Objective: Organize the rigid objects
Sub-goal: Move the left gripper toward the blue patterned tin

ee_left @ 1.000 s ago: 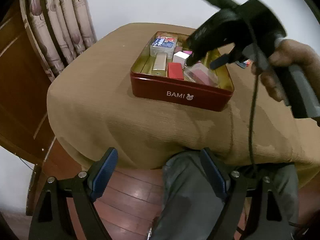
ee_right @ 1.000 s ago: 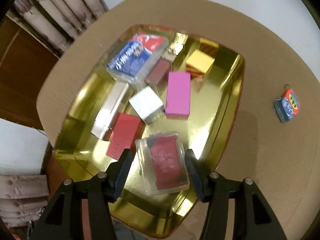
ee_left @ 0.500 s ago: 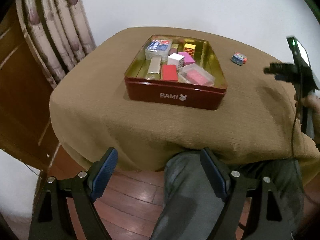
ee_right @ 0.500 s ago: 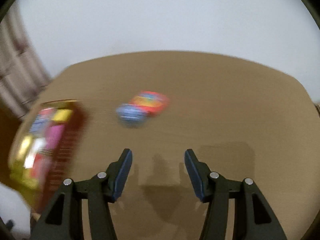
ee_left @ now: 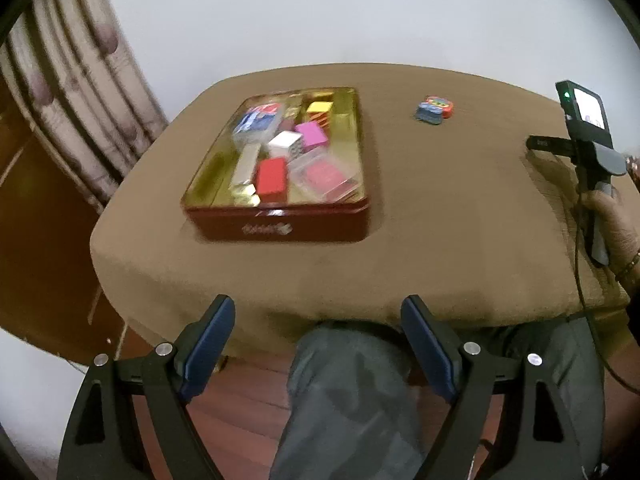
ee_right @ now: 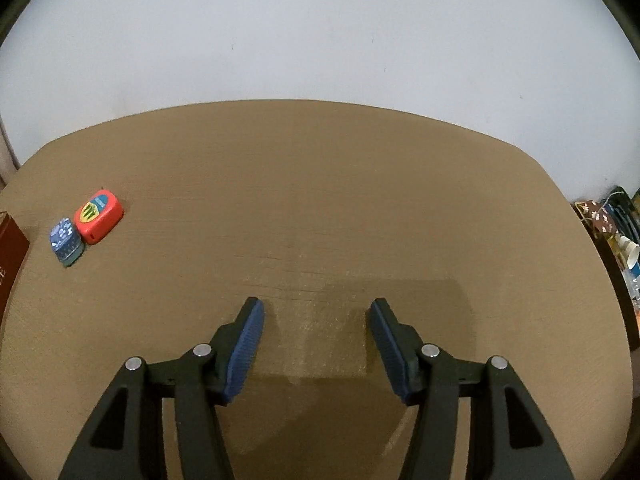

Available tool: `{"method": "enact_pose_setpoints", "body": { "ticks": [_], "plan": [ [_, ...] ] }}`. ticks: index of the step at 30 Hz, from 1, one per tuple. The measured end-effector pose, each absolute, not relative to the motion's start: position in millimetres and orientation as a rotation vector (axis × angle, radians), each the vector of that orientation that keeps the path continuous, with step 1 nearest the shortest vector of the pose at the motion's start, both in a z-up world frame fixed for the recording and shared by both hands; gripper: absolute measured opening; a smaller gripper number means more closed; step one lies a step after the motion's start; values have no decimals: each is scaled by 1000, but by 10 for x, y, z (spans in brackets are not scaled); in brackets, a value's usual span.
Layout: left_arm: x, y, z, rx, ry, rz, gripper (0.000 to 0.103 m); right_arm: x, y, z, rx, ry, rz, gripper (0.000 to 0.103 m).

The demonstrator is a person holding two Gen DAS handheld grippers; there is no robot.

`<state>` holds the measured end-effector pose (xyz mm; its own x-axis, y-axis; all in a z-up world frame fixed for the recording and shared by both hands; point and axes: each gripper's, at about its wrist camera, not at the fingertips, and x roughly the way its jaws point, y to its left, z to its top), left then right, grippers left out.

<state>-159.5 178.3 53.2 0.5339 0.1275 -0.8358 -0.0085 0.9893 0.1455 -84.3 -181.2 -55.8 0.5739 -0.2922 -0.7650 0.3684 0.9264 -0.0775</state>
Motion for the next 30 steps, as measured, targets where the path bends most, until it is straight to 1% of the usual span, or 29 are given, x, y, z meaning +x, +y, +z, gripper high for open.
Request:
{"method": "enact_pose_setpoints", "body": {
  "ticks": [2, 3, 4, 5, 7, 12, 18, 26, 30],
  "plan": [
    [-1527, 1648, 550, 157, 999, 70, 83, -859, -1906, -572, 129, 876, -376, 62],
    [-1488, 1572, 551, 169, 998, 64, 83, -874, -1967, -593, 145, 875, -371, 62],
    [-1449, 1495, 551, 182, 995, 58, 83, -891, -1988, -590, 155, 872, -366, 65],
    [-1414, 1431, 549, 195, 993, 52, 84, -898, -2014, -589, 165, 870, -353, 73],
    [-1334, 1283, 537, 222, 985, 40, 85, -965, -2065, -631, 167, 871, -338, 78],
    [-1068, 976, 452, 246, 976, -2, 88, -952, -2043, -642, 116, 888, -349, 78],
    [-621, 777, 336, 193, 1002, -53, 88, -1003, -2185, -630, 180, 863, -312, 78],
    [277, 745, 268, 59, 1034, -69, 88, -1167, -2410, -575, 277, 808, -235, 78],
    [740, 690, 193, 72, 1040, -114, 88, -1185, -2428, -570, 275, 809, -227, 78]
  ]
}}
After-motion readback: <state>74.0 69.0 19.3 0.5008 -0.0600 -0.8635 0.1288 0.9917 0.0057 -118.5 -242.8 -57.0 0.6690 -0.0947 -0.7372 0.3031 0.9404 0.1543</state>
